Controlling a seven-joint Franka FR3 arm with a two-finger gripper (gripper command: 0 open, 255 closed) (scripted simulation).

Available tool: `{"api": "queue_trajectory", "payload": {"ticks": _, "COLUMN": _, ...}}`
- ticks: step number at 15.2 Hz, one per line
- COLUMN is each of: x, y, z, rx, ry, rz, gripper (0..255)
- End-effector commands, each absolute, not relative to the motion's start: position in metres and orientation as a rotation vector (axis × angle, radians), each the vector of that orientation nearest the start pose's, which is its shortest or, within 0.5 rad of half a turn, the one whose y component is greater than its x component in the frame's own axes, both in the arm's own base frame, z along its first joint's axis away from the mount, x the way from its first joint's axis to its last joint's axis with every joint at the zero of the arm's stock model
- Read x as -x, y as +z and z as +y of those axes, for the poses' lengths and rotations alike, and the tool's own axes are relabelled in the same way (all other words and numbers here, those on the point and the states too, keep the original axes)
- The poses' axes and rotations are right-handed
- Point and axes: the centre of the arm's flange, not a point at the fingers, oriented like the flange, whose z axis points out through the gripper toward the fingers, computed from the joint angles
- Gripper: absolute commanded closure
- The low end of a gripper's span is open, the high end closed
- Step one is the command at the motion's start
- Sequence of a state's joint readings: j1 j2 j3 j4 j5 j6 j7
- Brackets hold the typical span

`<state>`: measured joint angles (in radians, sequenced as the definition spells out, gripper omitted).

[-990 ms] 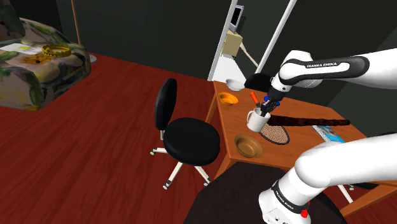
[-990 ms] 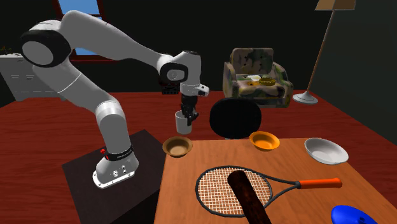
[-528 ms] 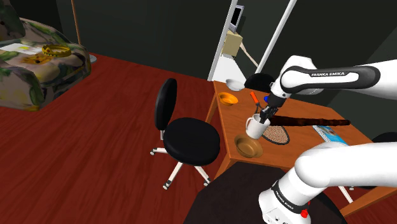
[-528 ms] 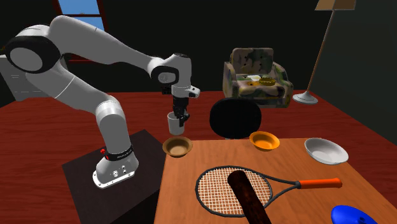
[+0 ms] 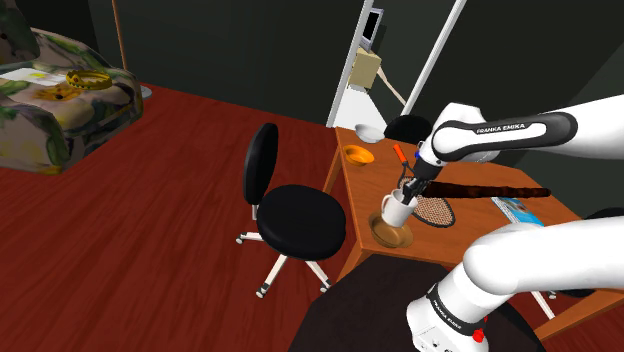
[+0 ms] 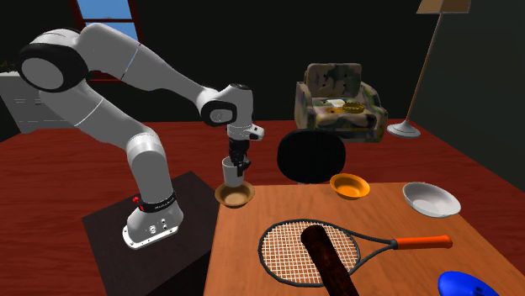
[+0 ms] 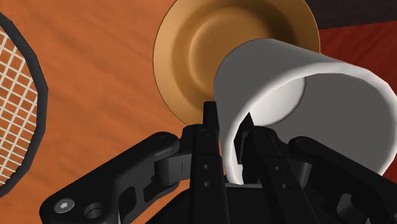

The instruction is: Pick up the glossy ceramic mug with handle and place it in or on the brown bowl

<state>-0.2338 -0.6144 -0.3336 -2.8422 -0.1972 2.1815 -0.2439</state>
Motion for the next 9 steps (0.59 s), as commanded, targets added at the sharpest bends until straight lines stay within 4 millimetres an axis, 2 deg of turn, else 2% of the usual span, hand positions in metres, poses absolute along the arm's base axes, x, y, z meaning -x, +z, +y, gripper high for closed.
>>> {"api": "queue_trajectory", "payload": {"ticks": 1, "x": -0.278, "y": 0.339, "z": -0.167, "rx": 3.081, "ry": 0.068, "rz": 0.217, "gripper": 255}}
{"api": "queue_trajectory", "payload": {"ticks": 6, "x": -0.278, "y": 0.313, "z": -0.167, "rx": 3.081, "ry": 0.068, "rz": 0.217, "gripper": 255}}
{"api": "queue_trajectory", "payload": {"ticks": 9, "x": -0.278, "y": 0.313, "z": -0.167, "rx": 3.081, "ry": 0.068, "rz": 0.217, "gripper": 255}}
